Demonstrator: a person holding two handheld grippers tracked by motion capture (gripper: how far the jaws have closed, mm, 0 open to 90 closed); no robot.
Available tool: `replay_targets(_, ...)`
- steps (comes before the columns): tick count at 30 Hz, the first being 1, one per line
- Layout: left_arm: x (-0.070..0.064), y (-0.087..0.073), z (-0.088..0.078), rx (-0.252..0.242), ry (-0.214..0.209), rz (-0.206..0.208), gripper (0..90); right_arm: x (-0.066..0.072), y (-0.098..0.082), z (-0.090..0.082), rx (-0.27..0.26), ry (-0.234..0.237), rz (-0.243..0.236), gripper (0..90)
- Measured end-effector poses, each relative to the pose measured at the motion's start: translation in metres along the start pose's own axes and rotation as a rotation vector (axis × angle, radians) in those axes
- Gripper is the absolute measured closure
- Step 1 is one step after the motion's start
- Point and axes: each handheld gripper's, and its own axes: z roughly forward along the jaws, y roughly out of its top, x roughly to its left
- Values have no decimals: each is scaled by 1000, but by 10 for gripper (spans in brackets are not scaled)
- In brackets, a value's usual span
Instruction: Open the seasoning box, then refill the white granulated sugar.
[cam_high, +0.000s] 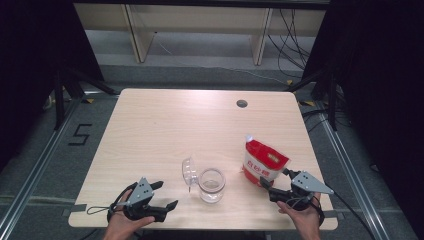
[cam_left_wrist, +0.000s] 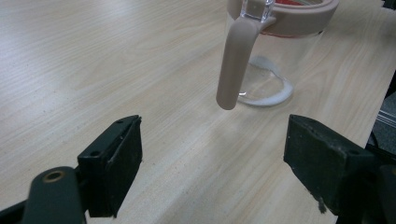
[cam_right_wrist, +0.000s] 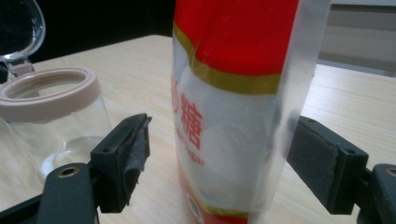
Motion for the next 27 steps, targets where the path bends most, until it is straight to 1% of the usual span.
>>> replay_targets(1,0,0,0,4,9,1,191,0,0,1,-2,15,4,234)
replay_targets(2,0,0,0,0,7,1,191,-1,0,2,-8,22,3,228)
replay_targets(3,0,0,0,-4,8,-7,191,-1,0,3,-11,16,0,227)
replay_targets(4,1,0,1,0,4,-2,191,-2,0,3,-11,10,1,226)
replay_targets(5,1,0,0,5,5,17,191,0,-1,5,-16,19,36,220)
replay_targets(6,1,0,1,-4,0,18,191,-3,-1,6,-17,20,10,221)
replay_targets(7,2,1,0,5,0,26,191,-2,-1,7,-32,15,12,221)
replay_targets(8,2,1,0,3,-1,26,191,-2,-1,6,-17,12,0,220)
replay_targets(9,2,1,0,3,-1,25,191,-2,0,4,6,20,-2,218)
replay_targets(10,1,0,1,-1,-1,20,191,0,0,5,-10,29,19,217)
replay_targets(11,2,0,1,3,0,24,191,-2,0,6,-31,20,-13,216)
replay_targets(12,1,0,1,-1,-1,19,191,-2,0,5,-19,27,-8,212)
replay_targets(13,2,1,0,5,-1,28,191,-2,0,6,-24,44,5,210)
replay_targets(14,1,1,0,4,-2,28,191,-2,0,6,-26,40,-1,210)
replay_targets(15,2,1,0,5,-2,30,191,-2,0,5,-13,20,-5,208)
replay_targets(16,2,1,0,10,1,34,190,-2,0,5,-19,26,-10,205)
replay_targets(18,2,1,0,9,0,33,190,-1,0,5,-18,9,8,203)
replay_targets(19,1,1,0,6,-2,30,190,-1,0,5,-18,9,4,201)
replay_targets(20,0,0,1,4,-2,4,189,0,-1,7,-46,-2,6,200)
replay_targets(21,-1,1,1,5,2,2,189,-2,0,5,-24,9,-12,196)
replay_targets(22,0,1,1,3,-3,8,189,-1,0,5,-20,9,-3,191)
replay_targets(23,2,1,1,3,-2,27,189,-3,0,6,-21,9,-20,184)
replay_targets(24,2,1,1,7,-2,26,189,-2,-1,7,-21,21,1,176)
replay_targets(25,2,1,1,7,-1,28,189,-2,-1,7,-24,17,-2,174)
replay_targets(26,2,1,1,8,-1,31,189,-2,-1,8,-22,16,13,174)
replay_targets(27,2,1,1,6,-1,33,189,-2,-1,8,-27,14,12,174)
